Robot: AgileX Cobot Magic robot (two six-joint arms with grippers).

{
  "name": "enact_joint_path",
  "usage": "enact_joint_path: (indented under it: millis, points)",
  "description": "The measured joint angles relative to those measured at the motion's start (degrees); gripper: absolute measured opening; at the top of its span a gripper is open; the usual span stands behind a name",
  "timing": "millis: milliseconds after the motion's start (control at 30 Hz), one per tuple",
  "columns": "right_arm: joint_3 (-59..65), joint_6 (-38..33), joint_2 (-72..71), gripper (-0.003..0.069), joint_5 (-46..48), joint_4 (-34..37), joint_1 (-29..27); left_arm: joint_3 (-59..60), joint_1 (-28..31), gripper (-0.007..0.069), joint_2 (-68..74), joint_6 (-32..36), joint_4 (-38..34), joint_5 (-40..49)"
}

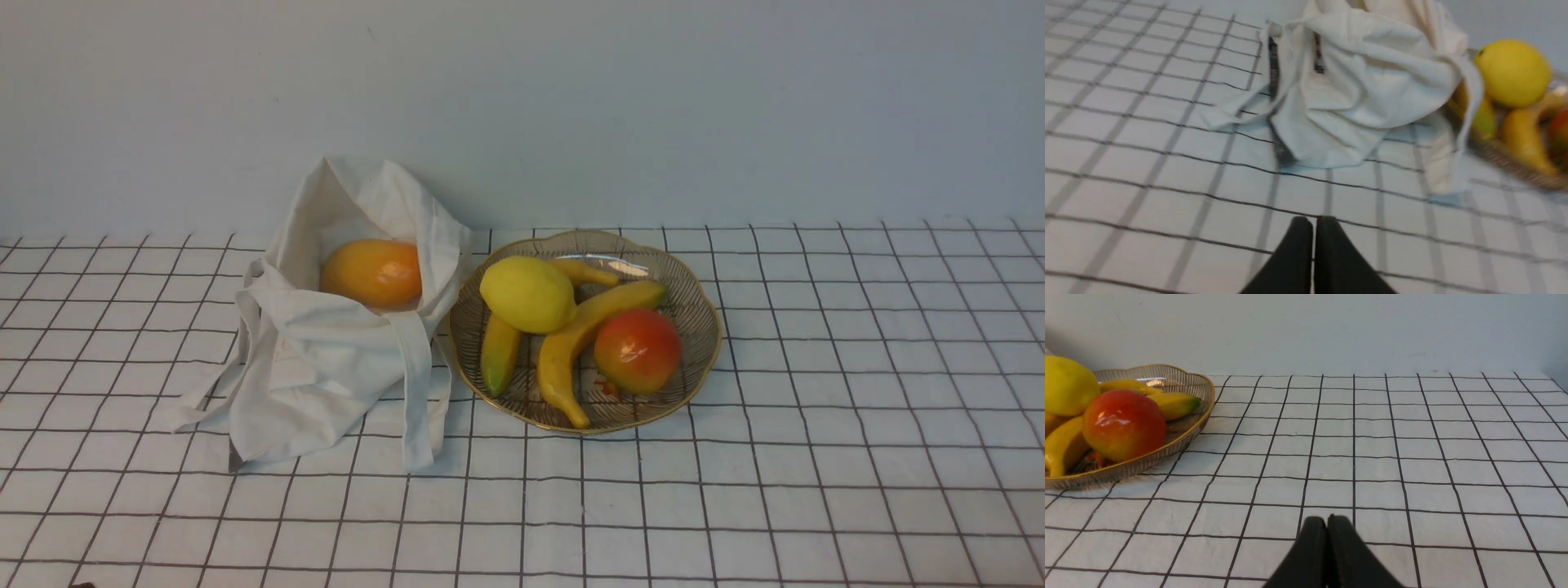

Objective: Take the fruit out of the bag on the white checkered tablecloth and place them on the plate.
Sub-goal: 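Reach into the cloth bag and grasp the fruit inside with the left gripper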

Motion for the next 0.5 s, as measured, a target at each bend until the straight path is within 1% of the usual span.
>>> enact_joint_path:
  millis: [67,100,133,167,200,233,267,500]
  points:
    - [0.0,0.0,0.0,-0.0016,0.0,0.0,0.0,0.0,0.0,-0.0008,0.0,-5.88,-14.17,-0.07]
    - [0.0,0.0,0.0,-0.0016,0.0,0.0,0.0,0.0,0.0,-0.0008,0.0,-7.69,-19.8,-0.2]
    - [0.0,0.0,0.0,-0.0016,0.0,0.0,0.0,0.0,0.0,-0.0008,0.0,-9.64,-27.63,-0.86]
    - [0.0,0.0,0.0,-0.0016,0.0,0.0,0.0,0.0,0.0,-0.0008,0.0,-10.33,-33.11,-1.26]
    - [0.0,0.0,0.0,-0.0016,0.0,0.0,0.0,0.0,0.0,-0.0008,0.0,-10.76,-35.85,-1.63]
    - [0.0,0.0,0.0,-0.0016,0.0,0.0,0.0,0.0,0.0,-0.0008,0.0,-10.76,-40.43,-2.48]
    - [0.0,0.0,0.0,-0.0016,0.0,0.0,0.0,0.0,0.0,-0.0008,0.0,-10.6,-42.45,-3.06]
    - [0.0,0.0,0.0,-0.0016,0.0,0.0,0.0,0.0,0.02,-0.0008,0.0,-9.69,-48.11,-10.02]
